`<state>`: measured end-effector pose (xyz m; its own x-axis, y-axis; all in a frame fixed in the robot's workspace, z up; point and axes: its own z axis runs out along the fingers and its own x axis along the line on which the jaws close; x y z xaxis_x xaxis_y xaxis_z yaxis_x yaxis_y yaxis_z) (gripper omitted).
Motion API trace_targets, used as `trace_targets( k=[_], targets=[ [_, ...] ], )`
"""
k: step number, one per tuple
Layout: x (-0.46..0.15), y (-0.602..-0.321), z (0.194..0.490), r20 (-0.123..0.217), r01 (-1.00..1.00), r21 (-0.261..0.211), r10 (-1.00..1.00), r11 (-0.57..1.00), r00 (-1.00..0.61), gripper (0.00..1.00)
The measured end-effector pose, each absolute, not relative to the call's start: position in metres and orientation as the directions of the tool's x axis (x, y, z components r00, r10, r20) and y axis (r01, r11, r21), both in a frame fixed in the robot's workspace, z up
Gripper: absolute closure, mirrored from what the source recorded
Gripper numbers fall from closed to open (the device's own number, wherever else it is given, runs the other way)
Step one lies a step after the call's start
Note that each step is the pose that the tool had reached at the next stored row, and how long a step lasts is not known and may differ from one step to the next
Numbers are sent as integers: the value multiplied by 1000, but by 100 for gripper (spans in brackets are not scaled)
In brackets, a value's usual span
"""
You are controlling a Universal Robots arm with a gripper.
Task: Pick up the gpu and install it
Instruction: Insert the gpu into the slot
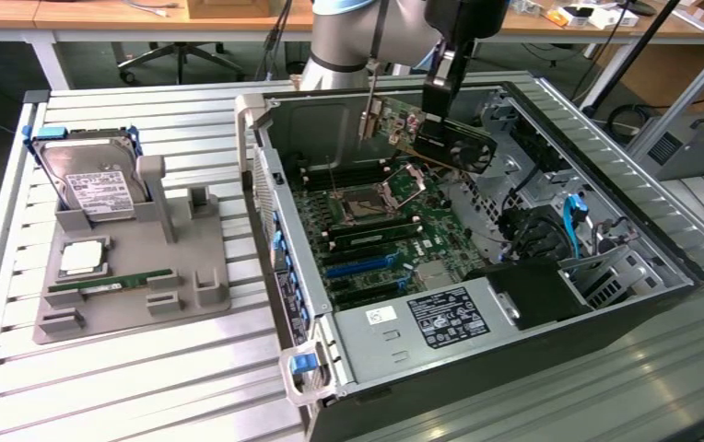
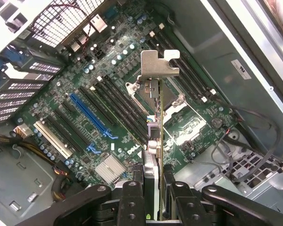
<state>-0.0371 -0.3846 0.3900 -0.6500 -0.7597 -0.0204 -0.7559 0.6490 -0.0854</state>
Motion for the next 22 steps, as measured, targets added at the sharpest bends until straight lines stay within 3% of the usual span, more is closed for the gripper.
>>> trace_targets(
  k=[22],
  targets=[
    [-37, -385, 390, -18, -784, -87, -787, 615, -616, 73]
  ],
)
